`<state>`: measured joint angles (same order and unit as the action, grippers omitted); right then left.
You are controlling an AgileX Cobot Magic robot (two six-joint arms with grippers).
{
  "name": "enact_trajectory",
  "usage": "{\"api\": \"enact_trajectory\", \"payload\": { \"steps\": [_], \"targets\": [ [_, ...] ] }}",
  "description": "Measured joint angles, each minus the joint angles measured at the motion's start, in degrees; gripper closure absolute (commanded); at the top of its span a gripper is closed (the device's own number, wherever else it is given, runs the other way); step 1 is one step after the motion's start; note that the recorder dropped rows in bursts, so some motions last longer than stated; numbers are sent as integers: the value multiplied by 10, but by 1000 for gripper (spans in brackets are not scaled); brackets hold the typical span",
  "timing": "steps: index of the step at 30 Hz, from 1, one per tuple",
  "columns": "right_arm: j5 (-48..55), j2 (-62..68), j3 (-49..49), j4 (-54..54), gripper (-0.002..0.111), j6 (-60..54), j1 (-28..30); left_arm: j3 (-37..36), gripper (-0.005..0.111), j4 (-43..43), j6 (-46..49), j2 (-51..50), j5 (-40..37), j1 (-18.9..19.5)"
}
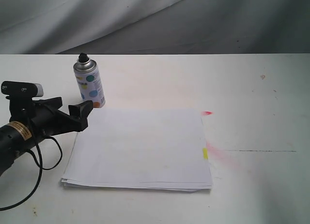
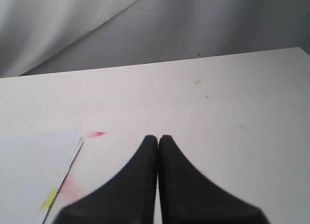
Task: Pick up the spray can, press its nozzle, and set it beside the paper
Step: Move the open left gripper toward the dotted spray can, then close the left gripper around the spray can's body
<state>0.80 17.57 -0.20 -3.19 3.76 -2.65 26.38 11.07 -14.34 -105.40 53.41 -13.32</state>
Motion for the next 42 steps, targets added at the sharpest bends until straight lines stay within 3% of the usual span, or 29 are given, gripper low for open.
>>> {"api": "enact_trajectory", "payload": {
  "steps": [11, 42],
  "targets": [
    [0, 0, 0, 0, 108, 0, 0, 2, 27, -15, 0, 0, 2, 0],
    [0, 0, 0, 0, 108, 0, 0, 206, 27, -23, 29, -182, -14, 0]
  ]
}}
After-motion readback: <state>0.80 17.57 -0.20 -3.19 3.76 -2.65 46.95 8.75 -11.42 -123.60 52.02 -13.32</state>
